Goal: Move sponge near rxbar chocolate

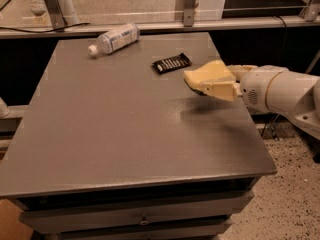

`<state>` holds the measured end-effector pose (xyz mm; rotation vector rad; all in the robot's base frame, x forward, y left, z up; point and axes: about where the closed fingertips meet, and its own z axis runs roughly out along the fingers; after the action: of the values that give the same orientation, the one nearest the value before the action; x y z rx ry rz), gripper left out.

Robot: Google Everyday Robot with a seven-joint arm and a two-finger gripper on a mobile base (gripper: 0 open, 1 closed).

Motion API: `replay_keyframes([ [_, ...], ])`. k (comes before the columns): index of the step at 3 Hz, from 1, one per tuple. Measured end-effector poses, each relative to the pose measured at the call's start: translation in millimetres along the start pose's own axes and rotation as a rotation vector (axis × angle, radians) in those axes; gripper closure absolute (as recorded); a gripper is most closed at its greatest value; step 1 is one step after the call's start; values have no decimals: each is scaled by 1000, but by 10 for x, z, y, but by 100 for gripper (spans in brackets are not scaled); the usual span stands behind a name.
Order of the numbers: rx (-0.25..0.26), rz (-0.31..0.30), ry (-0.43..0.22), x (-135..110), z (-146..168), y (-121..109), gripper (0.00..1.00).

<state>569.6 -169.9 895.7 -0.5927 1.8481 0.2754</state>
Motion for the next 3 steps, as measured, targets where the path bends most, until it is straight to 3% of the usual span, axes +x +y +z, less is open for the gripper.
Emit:
replay_keyframes([
  [1, 44, 27, 47, 108, 254, -379, 100],
  [3, 83, 28, 148, 227, 671, -921, 100],
])
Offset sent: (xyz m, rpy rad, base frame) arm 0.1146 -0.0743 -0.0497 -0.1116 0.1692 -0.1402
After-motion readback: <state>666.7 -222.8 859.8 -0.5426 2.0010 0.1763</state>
